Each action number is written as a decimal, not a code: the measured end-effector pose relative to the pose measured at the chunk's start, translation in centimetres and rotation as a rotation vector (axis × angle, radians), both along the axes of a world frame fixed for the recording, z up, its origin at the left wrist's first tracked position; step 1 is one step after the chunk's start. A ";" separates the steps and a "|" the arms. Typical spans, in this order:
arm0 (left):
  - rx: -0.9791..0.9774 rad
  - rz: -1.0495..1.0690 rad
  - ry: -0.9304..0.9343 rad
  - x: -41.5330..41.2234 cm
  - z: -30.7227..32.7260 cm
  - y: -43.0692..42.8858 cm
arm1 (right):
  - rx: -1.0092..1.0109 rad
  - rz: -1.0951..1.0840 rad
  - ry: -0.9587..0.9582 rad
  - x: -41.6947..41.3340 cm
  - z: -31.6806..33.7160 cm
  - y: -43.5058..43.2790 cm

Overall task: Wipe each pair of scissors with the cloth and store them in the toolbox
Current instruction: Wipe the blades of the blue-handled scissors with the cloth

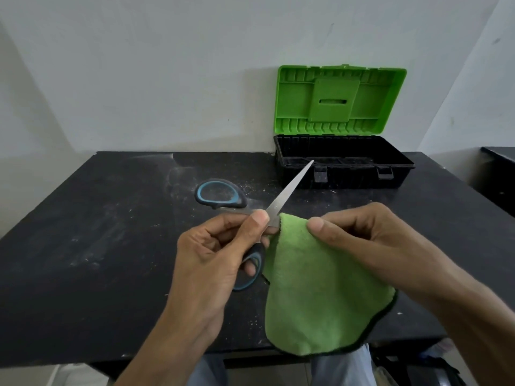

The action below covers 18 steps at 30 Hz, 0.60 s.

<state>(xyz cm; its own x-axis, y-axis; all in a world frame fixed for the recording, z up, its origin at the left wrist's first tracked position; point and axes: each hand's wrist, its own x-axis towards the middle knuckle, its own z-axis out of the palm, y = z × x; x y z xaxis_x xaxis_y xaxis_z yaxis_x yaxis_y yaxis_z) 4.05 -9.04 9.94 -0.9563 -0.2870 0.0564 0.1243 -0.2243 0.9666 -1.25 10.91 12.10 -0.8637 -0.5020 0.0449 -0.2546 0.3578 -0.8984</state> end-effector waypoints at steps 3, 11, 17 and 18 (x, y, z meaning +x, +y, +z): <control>-0.004 0.009 0.012 0.1 0.2 0.3 | -0.067 -0.037 0.017 0.4 0.3 -0.3; 0.005 0.018 0.015 0.7 0.7 0.3 | -0.082 -0.059 0.085 1.4 0.5 -1.5; 0.077 0.007 -0.012 1.0 0.8 0.0 | -0.026 -0.034 0.012 1.3 1.5 -0.5; 0.070 0.003 -0.011 0.8 0.8 0.2 | -0.033 -0.044 0.018 1.3 1.4 -0.6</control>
<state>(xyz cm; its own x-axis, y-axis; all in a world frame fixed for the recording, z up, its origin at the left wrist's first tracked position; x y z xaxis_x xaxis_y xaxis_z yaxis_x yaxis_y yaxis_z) 4.89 -8.80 10.71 -0.9557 -0.2932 0.0259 0.1151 -0.2912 0.9497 0.10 10.28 13.47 -0.8840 -0.4612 0.0769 -0.2558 0.3393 -0.9052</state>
